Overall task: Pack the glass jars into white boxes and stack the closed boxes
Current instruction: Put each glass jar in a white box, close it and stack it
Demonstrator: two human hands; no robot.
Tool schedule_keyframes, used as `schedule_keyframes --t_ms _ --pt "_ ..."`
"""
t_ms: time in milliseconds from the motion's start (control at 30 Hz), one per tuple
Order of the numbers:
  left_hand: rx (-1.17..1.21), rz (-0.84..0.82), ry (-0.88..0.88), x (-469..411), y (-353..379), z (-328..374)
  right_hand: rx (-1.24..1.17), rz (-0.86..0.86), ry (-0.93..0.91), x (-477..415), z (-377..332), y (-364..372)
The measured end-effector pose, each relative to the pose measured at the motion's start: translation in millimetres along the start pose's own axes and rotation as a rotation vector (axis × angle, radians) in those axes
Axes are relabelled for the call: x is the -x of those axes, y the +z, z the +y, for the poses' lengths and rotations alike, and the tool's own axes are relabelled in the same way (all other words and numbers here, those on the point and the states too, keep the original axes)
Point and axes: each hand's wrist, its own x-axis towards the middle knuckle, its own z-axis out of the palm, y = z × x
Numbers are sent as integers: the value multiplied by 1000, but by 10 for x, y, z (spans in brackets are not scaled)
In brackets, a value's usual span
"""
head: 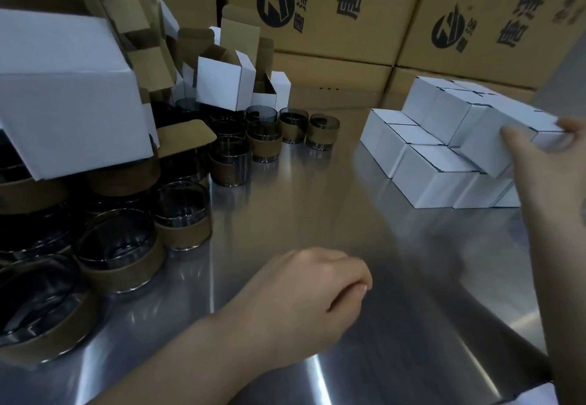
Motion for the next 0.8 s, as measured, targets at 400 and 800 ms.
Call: schedule_keyframes --t_ms 400,800 --pt "-47 -28 25 2 3 -1 -175 -58 116 -866 635 197" --pt "-5 14 -6 -13 15 -81 -316 5 -383 -436 -49 208"
